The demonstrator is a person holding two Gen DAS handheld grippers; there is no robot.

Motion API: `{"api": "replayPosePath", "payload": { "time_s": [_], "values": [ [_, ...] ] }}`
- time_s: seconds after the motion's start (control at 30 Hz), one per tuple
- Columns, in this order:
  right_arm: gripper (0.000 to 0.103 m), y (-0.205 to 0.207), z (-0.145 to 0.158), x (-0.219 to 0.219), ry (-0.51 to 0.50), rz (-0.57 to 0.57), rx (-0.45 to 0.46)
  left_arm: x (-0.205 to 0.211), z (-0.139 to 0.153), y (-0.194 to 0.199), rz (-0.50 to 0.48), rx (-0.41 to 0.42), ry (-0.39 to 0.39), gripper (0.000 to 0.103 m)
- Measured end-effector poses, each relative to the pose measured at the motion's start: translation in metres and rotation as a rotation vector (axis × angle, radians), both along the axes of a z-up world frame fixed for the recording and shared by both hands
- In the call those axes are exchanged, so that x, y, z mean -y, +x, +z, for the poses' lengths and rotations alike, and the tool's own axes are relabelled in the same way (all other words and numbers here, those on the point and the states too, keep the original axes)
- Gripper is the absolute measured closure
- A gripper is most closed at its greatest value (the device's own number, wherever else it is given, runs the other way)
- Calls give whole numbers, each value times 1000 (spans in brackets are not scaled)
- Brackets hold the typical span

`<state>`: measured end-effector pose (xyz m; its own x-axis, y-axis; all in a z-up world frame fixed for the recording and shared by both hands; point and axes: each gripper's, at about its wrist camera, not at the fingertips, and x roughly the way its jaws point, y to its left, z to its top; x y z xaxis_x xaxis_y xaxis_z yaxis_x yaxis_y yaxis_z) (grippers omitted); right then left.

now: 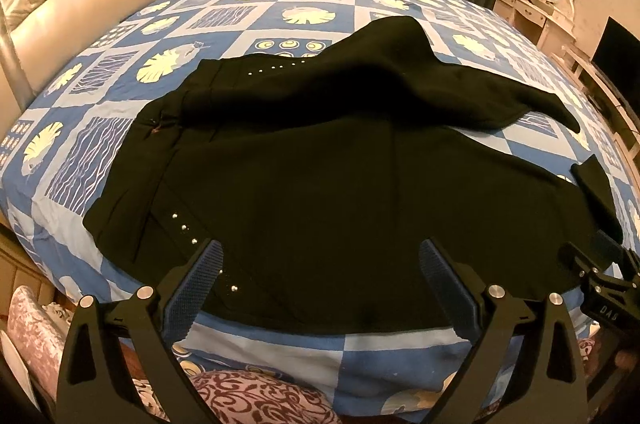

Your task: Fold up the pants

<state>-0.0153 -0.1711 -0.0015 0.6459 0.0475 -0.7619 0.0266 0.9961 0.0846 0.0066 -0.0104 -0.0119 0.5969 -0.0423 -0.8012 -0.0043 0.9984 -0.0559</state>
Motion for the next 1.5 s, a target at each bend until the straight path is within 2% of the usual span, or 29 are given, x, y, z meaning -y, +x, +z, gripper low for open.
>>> {"api": "replayPosePath", "payload": {
  "time_s": [1.5],
  "values": [
    [2, 2, -1, 6, 12, -11, -14, 5, -2, -3, -10, -5, 1, 5]
  ]
}}
